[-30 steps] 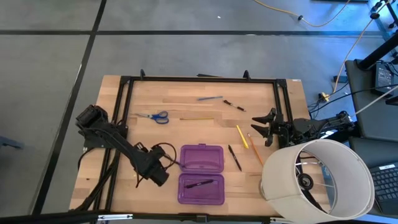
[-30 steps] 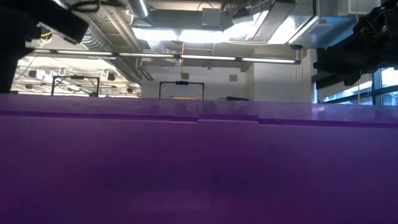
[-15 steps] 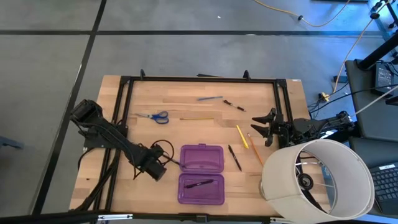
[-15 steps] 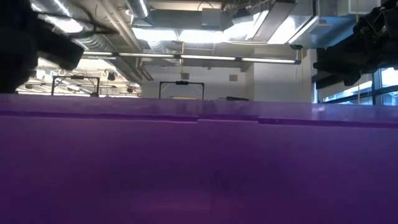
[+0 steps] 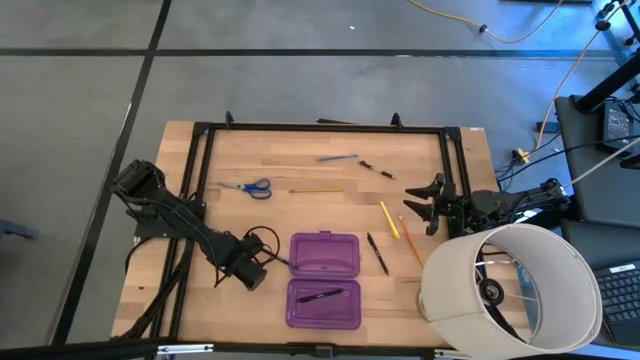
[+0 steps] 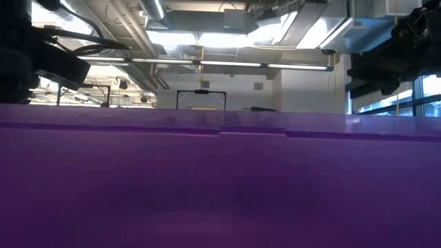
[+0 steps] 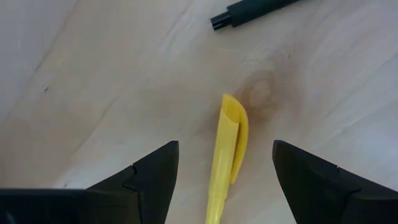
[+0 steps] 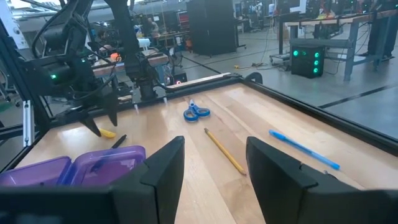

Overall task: Pick & place school supplies into a supply box
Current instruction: Put the bottom yellow pen into the violet supply box

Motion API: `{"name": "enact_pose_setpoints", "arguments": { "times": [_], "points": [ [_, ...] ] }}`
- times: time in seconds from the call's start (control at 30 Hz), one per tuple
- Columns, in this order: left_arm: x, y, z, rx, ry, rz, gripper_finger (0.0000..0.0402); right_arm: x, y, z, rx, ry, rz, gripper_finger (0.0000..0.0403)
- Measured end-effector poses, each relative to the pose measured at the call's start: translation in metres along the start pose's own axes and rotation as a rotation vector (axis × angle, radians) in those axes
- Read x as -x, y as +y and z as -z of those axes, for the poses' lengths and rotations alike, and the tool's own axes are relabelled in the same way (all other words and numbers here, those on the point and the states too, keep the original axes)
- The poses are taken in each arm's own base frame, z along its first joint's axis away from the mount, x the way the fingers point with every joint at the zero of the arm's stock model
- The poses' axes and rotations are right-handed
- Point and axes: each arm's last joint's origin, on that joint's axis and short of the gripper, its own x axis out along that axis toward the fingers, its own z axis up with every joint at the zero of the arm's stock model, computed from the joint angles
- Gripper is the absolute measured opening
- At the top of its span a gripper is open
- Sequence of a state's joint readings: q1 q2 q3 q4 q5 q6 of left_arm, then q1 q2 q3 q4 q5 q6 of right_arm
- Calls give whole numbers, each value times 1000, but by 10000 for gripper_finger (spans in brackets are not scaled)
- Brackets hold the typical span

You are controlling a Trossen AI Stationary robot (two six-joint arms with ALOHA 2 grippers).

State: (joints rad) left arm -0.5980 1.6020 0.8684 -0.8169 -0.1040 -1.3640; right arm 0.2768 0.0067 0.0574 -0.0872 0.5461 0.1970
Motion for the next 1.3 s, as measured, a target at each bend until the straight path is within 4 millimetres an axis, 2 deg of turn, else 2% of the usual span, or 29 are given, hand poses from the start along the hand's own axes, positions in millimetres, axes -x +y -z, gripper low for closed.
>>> {"name": "enact_pose_setpoints", "arguments": {
  "times": [0.7, 1.0, 1.3],
  "points": [
    [0, -1, -1, -15, 13, 20, 249, 0, 0, 0, 22, 0, 0, 176],
    [-1, -3, -2, -13, 1, 43, 209, 0, 0, 0, 19, 0, 0, 176],
    [-17, 6, 2, -12, 21, 59, 185, 0, 0, 0, 18, 0, 0, 176]
  ]
}}
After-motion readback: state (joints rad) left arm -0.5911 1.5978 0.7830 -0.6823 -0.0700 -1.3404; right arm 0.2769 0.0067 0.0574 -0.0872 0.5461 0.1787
